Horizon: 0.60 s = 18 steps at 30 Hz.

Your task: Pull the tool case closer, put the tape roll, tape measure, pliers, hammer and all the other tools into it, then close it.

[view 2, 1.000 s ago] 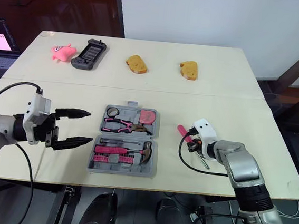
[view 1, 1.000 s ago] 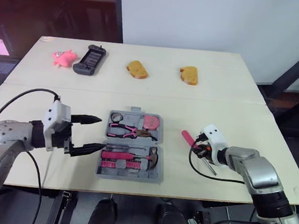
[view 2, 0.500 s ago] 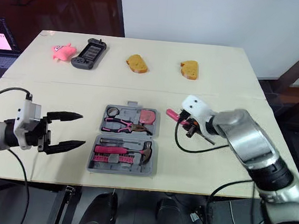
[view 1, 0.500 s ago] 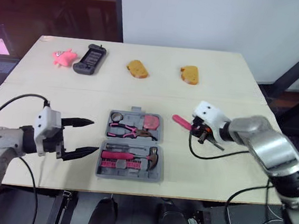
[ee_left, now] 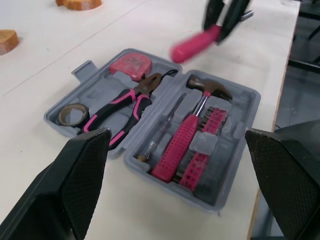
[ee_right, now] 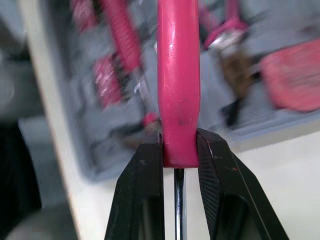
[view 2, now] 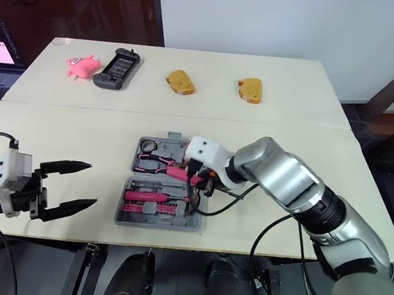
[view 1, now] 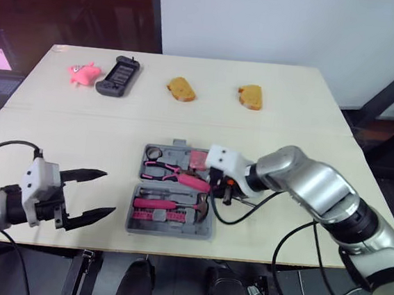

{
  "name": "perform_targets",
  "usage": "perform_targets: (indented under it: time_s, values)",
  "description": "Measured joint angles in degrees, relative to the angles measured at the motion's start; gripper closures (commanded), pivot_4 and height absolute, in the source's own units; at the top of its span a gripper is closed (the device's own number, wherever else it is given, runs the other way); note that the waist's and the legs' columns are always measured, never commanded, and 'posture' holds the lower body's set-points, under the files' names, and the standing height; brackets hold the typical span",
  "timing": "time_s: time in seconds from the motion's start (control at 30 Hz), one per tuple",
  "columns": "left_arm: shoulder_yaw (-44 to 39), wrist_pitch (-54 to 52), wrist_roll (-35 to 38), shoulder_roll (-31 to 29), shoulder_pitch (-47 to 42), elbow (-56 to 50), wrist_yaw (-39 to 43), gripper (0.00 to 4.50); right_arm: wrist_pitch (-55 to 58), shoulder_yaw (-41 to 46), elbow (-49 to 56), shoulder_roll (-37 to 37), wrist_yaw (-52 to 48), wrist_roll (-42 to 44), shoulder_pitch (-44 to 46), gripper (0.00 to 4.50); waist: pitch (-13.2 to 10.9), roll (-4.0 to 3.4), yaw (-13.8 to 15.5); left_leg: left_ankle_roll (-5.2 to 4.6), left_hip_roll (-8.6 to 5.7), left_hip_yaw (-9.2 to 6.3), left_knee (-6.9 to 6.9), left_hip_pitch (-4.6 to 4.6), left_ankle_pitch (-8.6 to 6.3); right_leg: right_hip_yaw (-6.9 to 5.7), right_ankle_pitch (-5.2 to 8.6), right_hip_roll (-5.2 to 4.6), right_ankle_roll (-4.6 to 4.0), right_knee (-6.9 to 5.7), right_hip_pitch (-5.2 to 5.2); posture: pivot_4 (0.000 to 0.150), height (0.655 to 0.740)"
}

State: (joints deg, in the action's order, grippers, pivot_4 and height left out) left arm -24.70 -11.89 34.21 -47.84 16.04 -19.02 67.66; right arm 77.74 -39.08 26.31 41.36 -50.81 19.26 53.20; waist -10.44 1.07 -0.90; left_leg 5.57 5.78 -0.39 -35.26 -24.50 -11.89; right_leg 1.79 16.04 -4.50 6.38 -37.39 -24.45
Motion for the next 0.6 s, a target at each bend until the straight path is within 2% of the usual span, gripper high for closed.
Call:
perform_targets:
  time_s: [0.13,0.23,0.6]
  values:
    - [-1.06,1.99,-1.42,0.05,4.34,0.01,1.43,0.0,2.09,-9.37,-0.12,-0.43,-1.88,0.15,7.39,4.11,0.0,0.0,-0.31,0.0,0.01,0.0,0.05,0.0,0.0,0.0,0.0,0.0,-0.02,-0.03,-0.08,0.15,0.7207]
    - [-1.46,5.13,-3.19,0.1,8.24,0.12,3.69,0.0,3.06,-12.43,-5.61,-6.19,-3.72,1.04,12.33,4.11,0.0,0.0,-0.69,0.0,0.01,0.0,0.05,0.0,0.0,0.0,-0.01,0.0,-0.01,-0.06,-0.1,0.15,0.7207]
    - [-6.58,9.09,-3.72,2.84,16.72,-0.32,5.45,0.0,5.97,-16.88,-13.73,-19.54,-2.43,3.53,14.44,4.11,0.03,0.04,-0.28,0.0,0.01,0.0,0.03,-0.02,0.0,-0.01,-0.01,0.0,-0.03,-0.08,-0.09,0.15,0.7207]
